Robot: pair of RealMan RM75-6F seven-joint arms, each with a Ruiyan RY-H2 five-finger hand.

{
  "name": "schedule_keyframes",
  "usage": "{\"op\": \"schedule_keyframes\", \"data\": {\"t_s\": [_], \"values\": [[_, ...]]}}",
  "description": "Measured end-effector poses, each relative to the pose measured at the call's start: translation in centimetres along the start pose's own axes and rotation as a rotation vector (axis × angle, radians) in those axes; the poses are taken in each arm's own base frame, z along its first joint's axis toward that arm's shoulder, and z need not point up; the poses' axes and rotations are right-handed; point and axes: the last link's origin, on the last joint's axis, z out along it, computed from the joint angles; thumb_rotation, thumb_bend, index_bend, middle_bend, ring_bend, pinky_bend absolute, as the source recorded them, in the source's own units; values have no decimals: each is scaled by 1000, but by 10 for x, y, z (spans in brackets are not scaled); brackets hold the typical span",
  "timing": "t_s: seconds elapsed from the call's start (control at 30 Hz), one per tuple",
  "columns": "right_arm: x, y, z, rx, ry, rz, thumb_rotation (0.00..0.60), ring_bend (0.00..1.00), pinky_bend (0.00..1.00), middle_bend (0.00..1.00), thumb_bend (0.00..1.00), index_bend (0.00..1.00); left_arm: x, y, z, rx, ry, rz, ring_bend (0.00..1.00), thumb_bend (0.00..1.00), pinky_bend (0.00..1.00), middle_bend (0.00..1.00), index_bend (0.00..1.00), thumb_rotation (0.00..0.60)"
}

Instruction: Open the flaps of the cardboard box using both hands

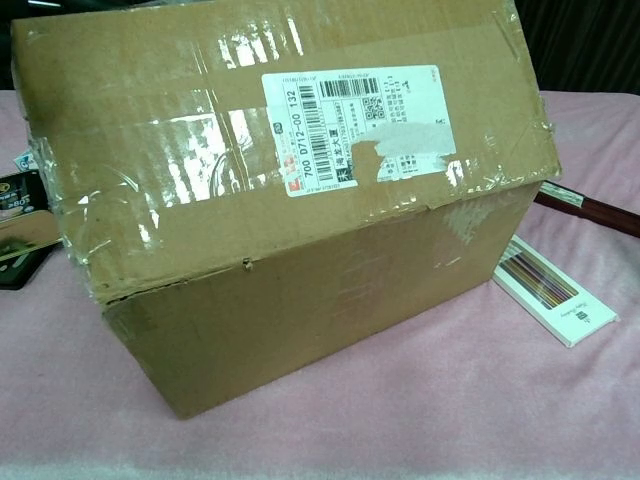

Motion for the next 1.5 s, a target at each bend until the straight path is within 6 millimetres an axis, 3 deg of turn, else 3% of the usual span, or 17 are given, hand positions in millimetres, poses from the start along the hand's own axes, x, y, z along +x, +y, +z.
{"op": "schedule_keyframes", "data": {"t_s": [0.77, 1.5], "values": [[0, 0, 0, -7, -3, 10, 600, 0, 211, 0, 216, 0, -16, 13, -17, -72, -135, -51, 71, 199, 223, 44, 0, 600], [0, 0, 0, -9, -6, 7, 600, 0, 211, 0, 216, 0, -43, 18, -5, -138, -275, -102, 71, 199, 223, 44, 0, 600]]}}
